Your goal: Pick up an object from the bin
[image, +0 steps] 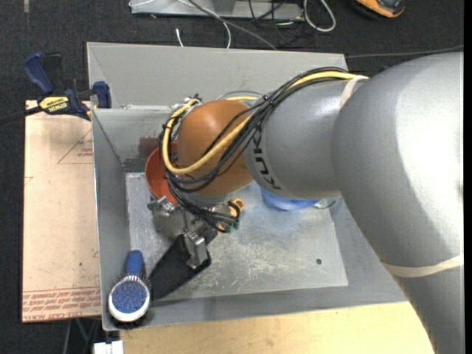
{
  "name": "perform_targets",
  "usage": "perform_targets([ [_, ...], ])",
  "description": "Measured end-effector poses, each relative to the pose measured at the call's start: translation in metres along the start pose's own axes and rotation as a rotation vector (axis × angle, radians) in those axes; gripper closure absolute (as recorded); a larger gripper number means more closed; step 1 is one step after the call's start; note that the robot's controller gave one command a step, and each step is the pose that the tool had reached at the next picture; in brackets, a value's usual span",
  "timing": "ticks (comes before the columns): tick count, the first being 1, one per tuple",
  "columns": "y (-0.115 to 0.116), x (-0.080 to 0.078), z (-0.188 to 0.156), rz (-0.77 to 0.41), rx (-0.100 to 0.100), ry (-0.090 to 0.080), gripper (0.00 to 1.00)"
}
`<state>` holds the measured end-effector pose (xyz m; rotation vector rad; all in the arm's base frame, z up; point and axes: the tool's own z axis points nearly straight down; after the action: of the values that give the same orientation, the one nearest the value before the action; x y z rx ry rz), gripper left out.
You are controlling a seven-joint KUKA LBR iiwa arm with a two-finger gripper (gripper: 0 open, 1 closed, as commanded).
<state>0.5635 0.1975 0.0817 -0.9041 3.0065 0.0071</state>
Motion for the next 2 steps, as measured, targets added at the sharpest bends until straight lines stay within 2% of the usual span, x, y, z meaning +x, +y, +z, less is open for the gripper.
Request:
perform_targets([
  [1, 0.058, 0.035, 0.005, -0.214, 0.001, -0.002, 0.00],
  [2, 0.003, 0.004, -0.049, 0.009, 0.000, -0.010, 0.00],
])
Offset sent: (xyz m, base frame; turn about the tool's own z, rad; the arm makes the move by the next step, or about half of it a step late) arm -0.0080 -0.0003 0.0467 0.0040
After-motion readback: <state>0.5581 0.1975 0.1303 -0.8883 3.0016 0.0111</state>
